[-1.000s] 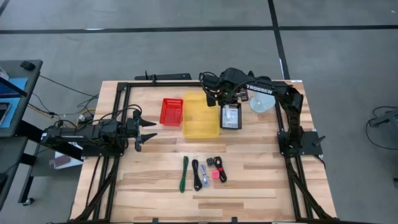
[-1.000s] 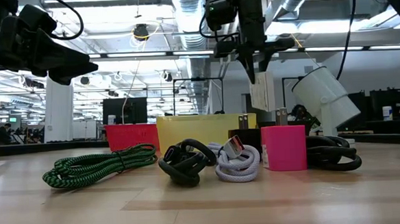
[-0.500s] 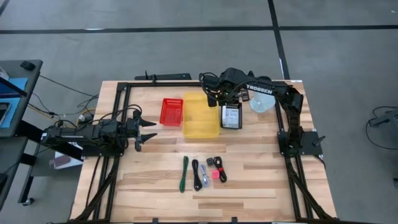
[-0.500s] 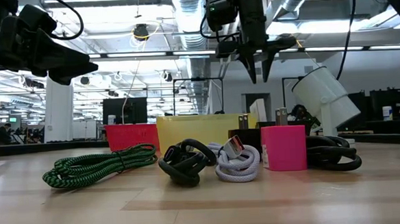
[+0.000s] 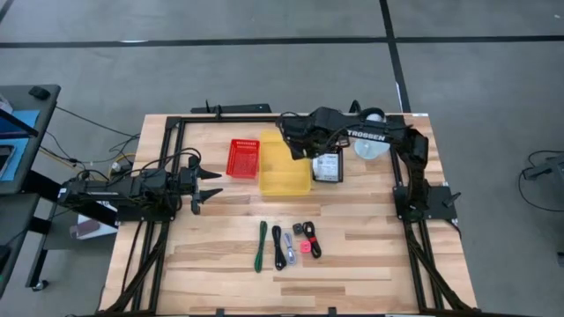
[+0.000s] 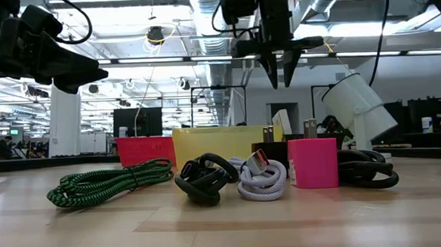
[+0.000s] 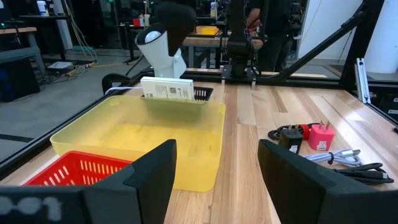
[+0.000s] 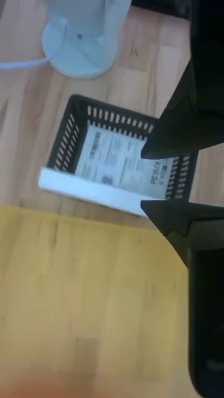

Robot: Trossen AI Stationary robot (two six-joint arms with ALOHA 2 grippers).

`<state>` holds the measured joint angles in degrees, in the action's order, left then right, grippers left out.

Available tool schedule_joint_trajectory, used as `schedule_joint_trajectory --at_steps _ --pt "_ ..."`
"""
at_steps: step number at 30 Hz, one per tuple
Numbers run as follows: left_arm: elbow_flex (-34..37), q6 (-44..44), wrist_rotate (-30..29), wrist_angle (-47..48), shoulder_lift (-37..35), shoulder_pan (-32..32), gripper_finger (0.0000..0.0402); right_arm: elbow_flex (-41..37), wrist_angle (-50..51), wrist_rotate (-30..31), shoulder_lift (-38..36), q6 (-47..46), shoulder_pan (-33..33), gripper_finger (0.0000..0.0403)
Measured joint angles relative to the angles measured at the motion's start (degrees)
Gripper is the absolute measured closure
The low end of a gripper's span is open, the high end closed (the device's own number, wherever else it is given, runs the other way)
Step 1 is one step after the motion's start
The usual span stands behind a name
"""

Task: Pick and place items into bin
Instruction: Put the right black charger cable into the yellow bin

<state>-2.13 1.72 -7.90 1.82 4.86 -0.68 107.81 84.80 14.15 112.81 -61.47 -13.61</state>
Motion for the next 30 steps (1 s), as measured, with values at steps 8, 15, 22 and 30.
schedule_joint_trajectory --at_steps 8,15,22,30 --pt "0.00 0.00 0.00 -0.01 0.01 -0.01 0.0182 0.00 0.80 8.05 -1.37 -0.48 10.86 0.0290" --pt "0.01 0.00 0.00 0.00 0.02 -0.01 0.0182 0.09 2.96 19.64 -4.75 -2.69 25.36 0.0289" --pt "0.00 0.00 0.02 0.00 0.00 -0.01 0.0182 -0.01 2.48 21.97 -5.71 -8.88 36.19 0.0289" --pt "0.02 -0.02 0.07 0.00 0.00 0.01 0.0182 -0.12 0.45 22.80 -3.46 -10.96 44.60 0.0289"
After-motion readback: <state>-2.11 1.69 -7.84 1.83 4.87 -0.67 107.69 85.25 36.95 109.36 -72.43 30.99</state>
